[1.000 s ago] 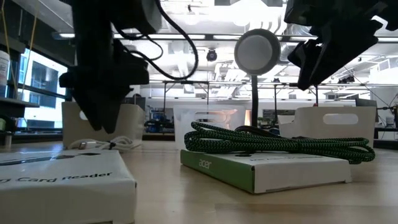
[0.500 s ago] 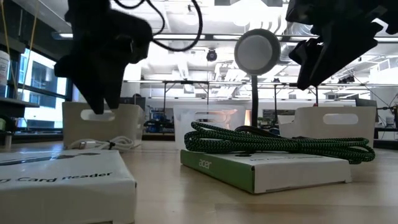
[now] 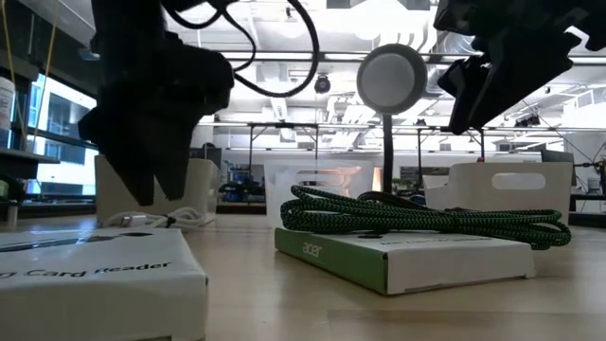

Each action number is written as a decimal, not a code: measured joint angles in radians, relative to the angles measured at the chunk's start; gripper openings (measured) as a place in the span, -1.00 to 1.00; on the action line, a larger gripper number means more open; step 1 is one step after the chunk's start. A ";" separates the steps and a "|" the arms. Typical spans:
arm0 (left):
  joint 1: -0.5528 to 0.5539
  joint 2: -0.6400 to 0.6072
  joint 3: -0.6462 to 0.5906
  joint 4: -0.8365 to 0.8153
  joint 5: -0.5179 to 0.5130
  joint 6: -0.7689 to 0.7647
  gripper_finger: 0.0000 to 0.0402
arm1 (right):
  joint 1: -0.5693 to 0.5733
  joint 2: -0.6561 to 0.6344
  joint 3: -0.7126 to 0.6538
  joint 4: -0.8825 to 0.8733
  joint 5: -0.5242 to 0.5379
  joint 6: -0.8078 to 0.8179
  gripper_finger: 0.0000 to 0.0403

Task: Pick and place items into bin
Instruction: Put the white charger cable into the transparent bin

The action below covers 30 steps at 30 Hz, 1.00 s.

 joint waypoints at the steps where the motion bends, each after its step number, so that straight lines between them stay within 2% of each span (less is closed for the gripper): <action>1: 0.000 0.005 0.000 0.003 0.000 0.000 0.39 | 0.000 0.000 0.000 -0.002 -0.003 0.000 -0.16; 5: 0.000 0.004 0.000 -0.004 -0.005 0.000 0.57 | 0.000 0.000 0.000 -0.002 -0.007 0.008 -0.16; 8: 0.000 0.004 0.000 -0.007 -0.020 -0.002 0.63 | 0.000 0.000 0.000 -0.001 -0.007 0.009 -0.16; 18: 0.000 0.061 -0.002 0.045 0.017 0.004 0.65 | 0.000 0.001 0.000 -0.002 -0.007 0.009 -0.16; 20: 0.000 0.079 0.002 0.096 0.020 0.005 0.65 | 0.000 0.001 0.000 -0.001 -0.007 0.009 -0.16; 30: 0.000 0.087 0.001 0.091 0.034 0.012 0.62 | 0.001 0.001 0.000 -0.010 -0.008 0.009 -0.16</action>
